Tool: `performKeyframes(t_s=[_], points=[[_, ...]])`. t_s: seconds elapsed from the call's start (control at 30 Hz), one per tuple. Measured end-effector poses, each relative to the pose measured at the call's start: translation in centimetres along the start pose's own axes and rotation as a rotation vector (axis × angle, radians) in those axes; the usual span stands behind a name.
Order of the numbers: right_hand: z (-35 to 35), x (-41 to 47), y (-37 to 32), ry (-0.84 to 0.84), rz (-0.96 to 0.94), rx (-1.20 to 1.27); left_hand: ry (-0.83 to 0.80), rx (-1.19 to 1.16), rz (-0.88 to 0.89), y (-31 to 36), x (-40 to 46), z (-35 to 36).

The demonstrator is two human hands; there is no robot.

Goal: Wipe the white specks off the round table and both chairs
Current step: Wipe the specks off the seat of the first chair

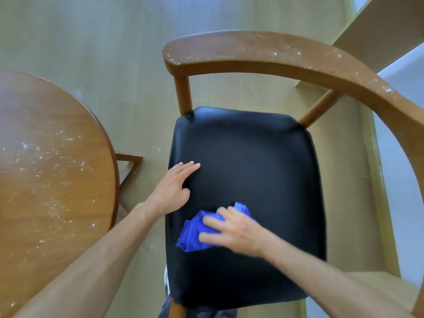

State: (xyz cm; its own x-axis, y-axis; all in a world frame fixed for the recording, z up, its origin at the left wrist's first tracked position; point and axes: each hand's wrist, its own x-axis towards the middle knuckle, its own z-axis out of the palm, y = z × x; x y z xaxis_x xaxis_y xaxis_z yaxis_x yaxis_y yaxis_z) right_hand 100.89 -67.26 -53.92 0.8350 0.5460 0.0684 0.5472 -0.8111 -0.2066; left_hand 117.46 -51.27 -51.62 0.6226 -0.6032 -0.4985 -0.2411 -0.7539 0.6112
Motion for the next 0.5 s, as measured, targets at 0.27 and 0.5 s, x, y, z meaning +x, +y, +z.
performKeyframes(t_s=[0.27, 0.5], points=[[-1.8, 10.3, 11.4, 0.211, 1.046, 0.158, 0.327, -0.232, -0.107, 0.4, 0.1, -1.9], [2.5, 2.8, -7.7, 0.065, 0.249, 0.227, 0.179, -0.099, -0.045, 0.2, 0.3, -1.1]])
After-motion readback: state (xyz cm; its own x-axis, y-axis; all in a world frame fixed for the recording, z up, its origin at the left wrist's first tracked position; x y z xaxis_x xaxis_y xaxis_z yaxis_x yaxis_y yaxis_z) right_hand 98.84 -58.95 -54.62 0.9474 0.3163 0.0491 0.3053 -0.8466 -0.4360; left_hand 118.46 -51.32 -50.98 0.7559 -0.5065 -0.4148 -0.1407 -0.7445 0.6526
